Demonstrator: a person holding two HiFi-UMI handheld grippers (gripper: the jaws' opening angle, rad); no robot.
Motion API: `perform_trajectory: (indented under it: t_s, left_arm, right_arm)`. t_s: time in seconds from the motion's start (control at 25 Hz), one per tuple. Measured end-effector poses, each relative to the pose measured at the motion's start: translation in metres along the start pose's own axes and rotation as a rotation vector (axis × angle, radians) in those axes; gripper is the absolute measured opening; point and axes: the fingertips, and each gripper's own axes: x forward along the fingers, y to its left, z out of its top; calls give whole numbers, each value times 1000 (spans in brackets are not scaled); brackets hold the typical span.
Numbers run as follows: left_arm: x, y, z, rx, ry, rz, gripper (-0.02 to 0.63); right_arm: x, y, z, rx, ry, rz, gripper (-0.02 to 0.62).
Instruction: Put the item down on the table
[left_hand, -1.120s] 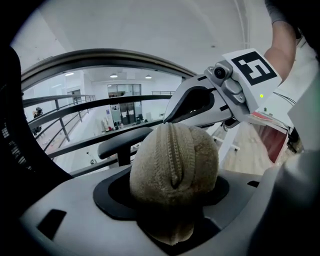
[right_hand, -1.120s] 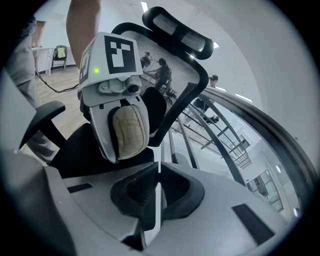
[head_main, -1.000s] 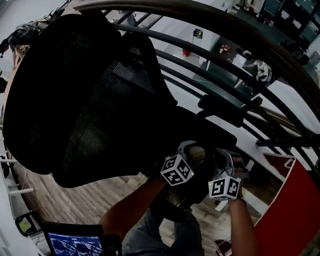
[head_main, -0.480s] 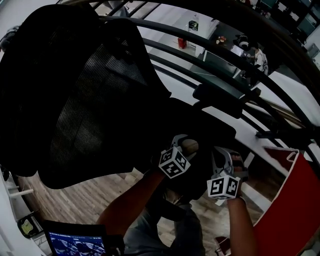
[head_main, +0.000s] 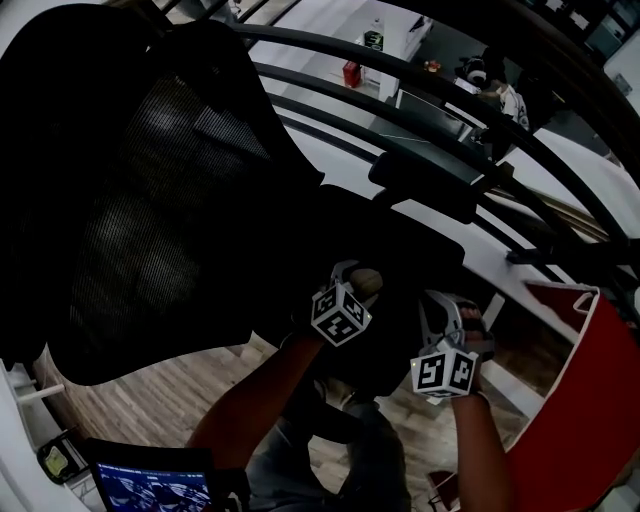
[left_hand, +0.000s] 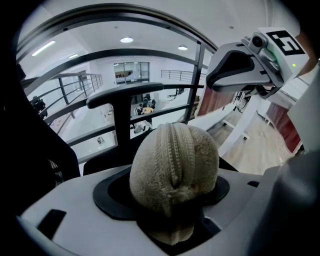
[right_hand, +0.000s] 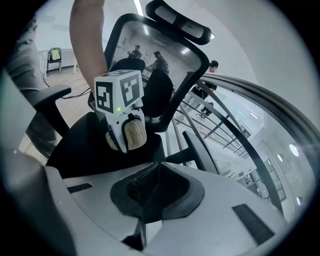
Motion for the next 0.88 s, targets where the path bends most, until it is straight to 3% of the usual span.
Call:
perform_trajectory:
  t_s: [0.32, 0.88]
  left_arm:
    - [33, 10, -32, -12, -1, 17, 308]
    - [50, 7, -51, -30, -2, 12, 308]
  right_arm:
    - [21, 19, -19, 5, 13, -15, 6]
    - [22, 32, -30, 10, 19, -13, 6]
